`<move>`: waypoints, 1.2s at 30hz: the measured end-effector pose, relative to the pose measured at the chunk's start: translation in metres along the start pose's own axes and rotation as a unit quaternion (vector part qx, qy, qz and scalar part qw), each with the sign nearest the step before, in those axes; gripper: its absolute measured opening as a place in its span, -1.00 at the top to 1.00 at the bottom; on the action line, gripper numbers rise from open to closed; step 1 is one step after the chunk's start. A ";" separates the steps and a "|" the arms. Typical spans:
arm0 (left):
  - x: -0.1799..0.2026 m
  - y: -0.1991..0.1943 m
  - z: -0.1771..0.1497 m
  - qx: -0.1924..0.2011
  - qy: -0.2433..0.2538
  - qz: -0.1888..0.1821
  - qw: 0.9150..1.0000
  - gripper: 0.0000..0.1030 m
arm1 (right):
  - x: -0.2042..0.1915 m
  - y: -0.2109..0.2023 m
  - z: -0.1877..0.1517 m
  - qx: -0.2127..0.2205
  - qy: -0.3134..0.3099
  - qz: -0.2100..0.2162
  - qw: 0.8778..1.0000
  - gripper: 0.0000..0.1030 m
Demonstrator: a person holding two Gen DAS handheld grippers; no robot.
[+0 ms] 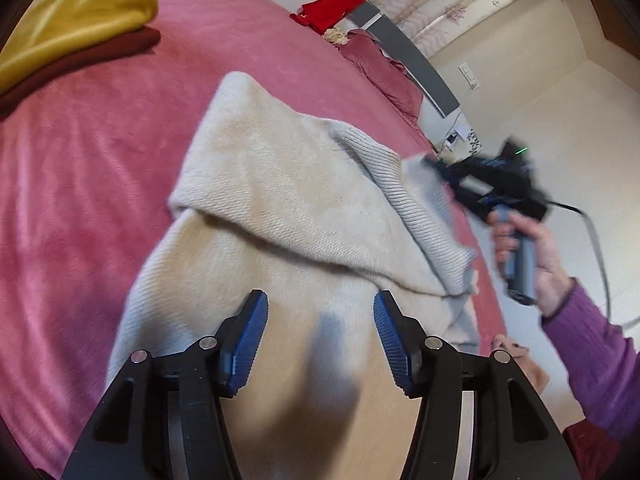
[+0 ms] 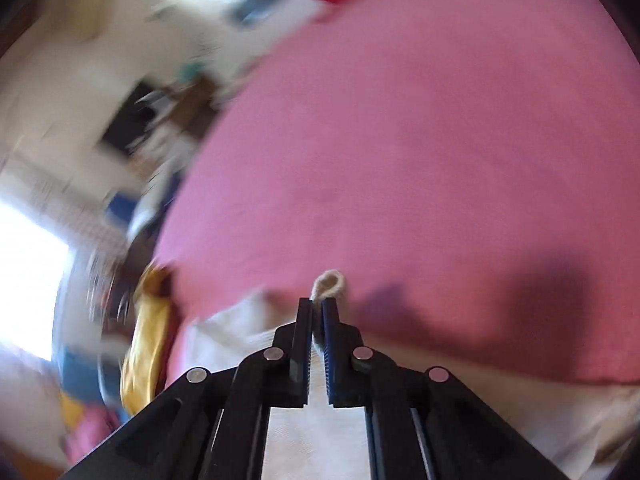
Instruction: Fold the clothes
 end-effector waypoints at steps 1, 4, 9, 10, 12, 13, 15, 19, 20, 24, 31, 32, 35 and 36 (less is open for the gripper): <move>-0.001 -0.005 -0.001 0.002 0.002 0.001 1.000 -0.11 | -0.027 -0.006 -0.007 0.003 -0.039 0.019 0.999 0.90; -0.009 -0.025 -0.001 0.014 -0.004 0.010 1.000 -0.11 | -0.092 -0.012 -0.060 -0.034 -0.098 0.104 0.989 0.90; -0.011 -0.027 -0.005 0.017 -0.033 0.012 0.999 -0.11 | -0.097 0.017 -0.195 -0.158 -0.174 0.057 0.970 0.62; -0.011 -0.028 -0.005 0.017 -0.037 0.013 0.999 -0.11 | -0.087 0.013 -0.208 -0.155 -0.151 0.050 0.975 0.58; -0.008 -0.027 0.001 0.024 -0.028 0.019 0.999 -0.11 | -0.067 -0.002 -0.218 -0.121 -0.082 0.048 0.988 0.58; -0.004 -0.025 0.006 0.027 -0.020 0.023 0.999 -0.23 | -0.056 -0.015 -0.215 -0.090 -0.036 0.053 0.994 0.55; 0.012 -0.014 0.028 0.038 0.008 0.023 0.999 -0.34 | -0.027 -0.040 -0.203 -0.018 0.055 0.041 0.997 0.46; 0.045 0.028 0.077 0.035 0.066 0.015 0.997 -0.46 | 0.028 -0.058 -0.167 0.047 0.166 0.017 0.985 0.29; 0.047 0.043 0.089 0.027 0.074 0.021 0.997 -0.46 | 0.035 -0.056 -0.162 0.047 0.179 0.021 0.982 0.26; 0.041 0.094 0.104 -0.030 0.092 0.073 0.993 -0.46 | 0.050 -0.018 -0.152 -0.004 0.207 0.018 0.978 0.24; 0.047 0.124 0.089 -0.095 0.157 0.112 0.977 -0.33 | 0.026 -0.006 -0.171 -0.025 0.203 0.034 0.978 0.91; 0.051 0.123 0.086 -0.104 0.165 0.105 0.975 -0.09 | 0.024 -0.017 -0.170 -0.017 0.197 0.040 0.980 0.91; 0.054 0.121 0.080 -0.119 0.176 0.096 0.972 0.02 | 0.038 -0.064 -0.159 0.009 0.183 0.030 0.983 0.91; 0.052 0.120 0.077 -0.120 0.177 0.097 0.972 0.02 | 0.043 -0.070 -0.158 0.007 0.176 0.017 0.984 0.91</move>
Point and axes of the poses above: each gripper's, at about its wrist camera, not at the fingertips, and y roughly the way its jaws point, x to its right, z to its top, the point moved 7 cm from there along y, roughly the way its jaws point, and after that the axes turned 4 degrees about -z, right-handed, at the moved point
